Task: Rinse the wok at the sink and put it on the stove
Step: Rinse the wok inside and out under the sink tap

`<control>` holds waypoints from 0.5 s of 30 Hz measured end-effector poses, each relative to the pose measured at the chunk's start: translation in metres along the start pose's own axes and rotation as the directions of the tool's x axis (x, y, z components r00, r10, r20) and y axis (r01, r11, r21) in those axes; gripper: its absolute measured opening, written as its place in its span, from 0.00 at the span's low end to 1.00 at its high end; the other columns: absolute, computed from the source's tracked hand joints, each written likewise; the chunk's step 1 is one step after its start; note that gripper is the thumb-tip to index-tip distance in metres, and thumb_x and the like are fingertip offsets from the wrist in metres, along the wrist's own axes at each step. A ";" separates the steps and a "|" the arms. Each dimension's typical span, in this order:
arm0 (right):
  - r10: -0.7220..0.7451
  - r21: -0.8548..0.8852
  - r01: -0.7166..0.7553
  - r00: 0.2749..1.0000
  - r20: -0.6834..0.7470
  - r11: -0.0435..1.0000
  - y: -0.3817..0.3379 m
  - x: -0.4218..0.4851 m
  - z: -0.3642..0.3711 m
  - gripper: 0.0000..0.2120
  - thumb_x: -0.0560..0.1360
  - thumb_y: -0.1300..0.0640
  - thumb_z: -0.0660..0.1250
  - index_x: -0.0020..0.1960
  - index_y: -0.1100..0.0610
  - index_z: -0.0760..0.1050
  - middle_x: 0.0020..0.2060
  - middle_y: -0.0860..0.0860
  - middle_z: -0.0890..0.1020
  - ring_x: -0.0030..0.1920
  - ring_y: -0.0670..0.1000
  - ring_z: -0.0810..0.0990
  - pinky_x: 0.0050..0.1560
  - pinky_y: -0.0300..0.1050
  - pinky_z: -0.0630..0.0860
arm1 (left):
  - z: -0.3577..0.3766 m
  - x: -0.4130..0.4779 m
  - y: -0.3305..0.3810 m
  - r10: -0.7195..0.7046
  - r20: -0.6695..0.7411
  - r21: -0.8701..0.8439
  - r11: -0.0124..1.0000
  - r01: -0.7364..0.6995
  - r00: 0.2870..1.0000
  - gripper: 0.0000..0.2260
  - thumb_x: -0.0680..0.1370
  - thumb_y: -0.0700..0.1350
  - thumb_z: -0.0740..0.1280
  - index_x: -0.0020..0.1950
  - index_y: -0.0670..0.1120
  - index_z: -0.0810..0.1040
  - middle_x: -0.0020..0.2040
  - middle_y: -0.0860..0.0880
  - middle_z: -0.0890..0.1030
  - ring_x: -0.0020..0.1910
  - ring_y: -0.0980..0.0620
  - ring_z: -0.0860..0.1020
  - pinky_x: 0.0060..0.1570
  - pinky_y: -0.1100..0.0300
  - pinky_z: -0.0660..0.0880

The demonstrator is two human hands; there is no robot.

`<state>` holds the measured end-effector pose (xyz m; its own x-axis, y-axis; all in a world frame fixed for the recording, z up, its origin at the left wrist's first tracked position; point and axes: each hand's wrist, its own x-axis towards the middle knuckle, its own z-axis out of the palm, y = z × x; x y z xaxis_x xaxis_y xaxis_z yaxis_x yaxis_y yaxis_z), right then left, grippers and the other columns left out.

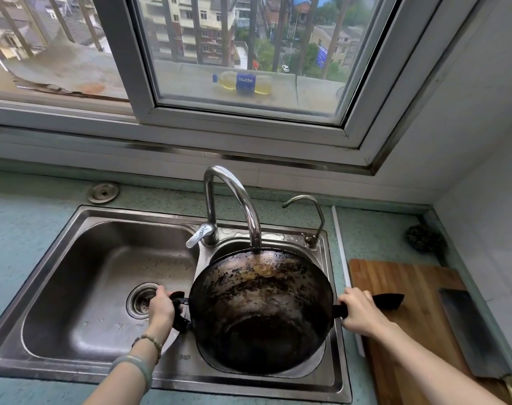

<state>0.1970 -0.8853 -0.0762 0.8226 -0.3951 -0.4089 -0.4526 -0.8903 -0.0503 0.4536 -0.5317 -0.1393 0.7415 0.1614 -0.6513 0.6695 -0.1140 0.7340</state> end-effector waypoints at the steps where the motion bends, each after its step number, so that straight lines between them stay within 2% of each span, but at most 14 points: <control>1: 0.001 0.009 -0.001 1.000 -0.009 1.000 -0.001 0.000 0.000 0.08 0.65 0.59 0.62 0.37 0.47 0.65 0.42 0.48 0.68 0.51 0.52 0.70 0.47 0.45 0.56 | 0.001 0.000 0.001 -0.006 0.008 0.009 1.000 0.006 1.000 0.15 0.78 0.47 0.55 0.32 0.43 0.65 0.22 0.43 0.72 0.25 0.45 0.67 0.30 0.56 0.65; 4: 0.012 0.049 -0.010 0.999 -0.034 0.999 -0.001 0.001 0.000 0.08 0.65 0.61 0.61 0.42 0.51 0.67 0.42 0.48 0.68 0.54 0.54 0.71 0.47 0.45 0.56 | 0.003 0.022 -0.004 -0.049 -0.013 0.031 0.998 0.049 0.999 0.14 0.74 0.48 0.55 0.33 0.40 0.68 0.25 0.40 0.72 0.26 0.44 0.69 0.33 0.53 0.68; 6: 0.019 0.047 -0.017 0.998 -0.054 0.999 -0.002 0.002 -0.002 0.09 0.66 0.62 0.61 0.43 0.51 0.66 0.42 0.47 0.67 0.54 0.54 0.71 0.47 0.44 0.55 | 0.004 0.047 -0.017 -0.067 -0.019 0.062 0.996 0.068 0.998 0.18 0.69 0.51 0.54 0.36 0.36 0.70 0.28 0.35 0.74 0.28 0.40 0.72 0.38 0.48 0.69; 8: 0.024 0.036 -0.021 0.997 -0.074 0.999 -0.004 0.003 -0.004 0.10 0.66 0.62 0.61 0.43 0.51 0.65 0.42 0.47 0.67 0.54 0.54 0.71 0.47 0.44 0.55 | 0.005 0.062 -0.023 -0.084 -0.029 0.072 0.994 0.086 0.996 0.21 0.70 0.53 0.53 0.36 0.33 0.69 0.30 0.30 0.75 0.31 0.35 0.74 0.40 0.47 0.70; 10: 0.033 0.049 -0.030 0.996 -0.083 0.998 -0.006 0.004 -0.005 0.11 0.66 0.62 0.62 0.44 0.50 0.64 0.43 0.48 0.68 0.55 0.54 0.71 0.47 0.44 0.56 | 0.008 0.043 -0.009 -0.070 -0.017 0.088 0.994 0.071 0.997 0.24 0.74 0.54 0.51 0.37 0.34 0.72 0.25 0.34 0.74 0.29 0.39 0.73 0.40 0.48 0.72; 11: 0.040 0.054 -0.035 0.995 -0.086 0.998 -0.006 0.005 -0.007 0.12 0.67 0.62 0.62 0.45 0.50 0.64 0.44 0.49 0.70 0.55 0.54 0.71 0.48 0.44 0.58 | 0.011 0.028 0.001 -0.067 -0.015 0.093 0.993 0.068 0.998 0.26 0.75 0.55 0.50 0.40 0.33 0.74 0.26 0.36 0.74 0.29 0.40 0.73 0.41 0.48 0.74; 13: 0.062 0.053 -0.058 0.995 -0.079 0.997 -0.006 0.008 -0.011 0.13 0.67 0.63 0.63 0.45 0.50 0.64 0.49 0.51 0.74 0.56 0.55 0.70 0.53 0.45 0.62 | 0.019 0.015 0.015 -0.061 -0.013 0.107 0.992 0.062 0.998 0.28 0.78 0.54 0.50 0.49 0.31 0.77 0.34 0.35 0.77 0.34 0.39 0.76 0.45 0.48 0.75; 15: 0.081 0.037 -0.078 0.993 -0.081 0.996 -0.005 0.012 -0.014 0.12 0.67 0.63 0.64 0.47 0.51 0.67 0.51 0.52 0.74 0.57 0.55 0.70 0.55 0.45 0.63 | 0.026 0.007 0.025 -0.044 -0.034 0.162 0.986 0.049 0.998 0.26 0.80 0.51 0.50 0.59 0.30 0.75 0.52 0.31 0.79 0.52 0.36 0.77 0.56 0.49 0.71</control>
<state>0.2136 -0.8886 -0.0683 0.8087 -0.4826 -0.3363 -0.5276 -0.8479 -0.0518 0.4767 -0.5586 -0.1307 0.7093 0.1999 -0.6760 0.7035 -0.2629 0.6603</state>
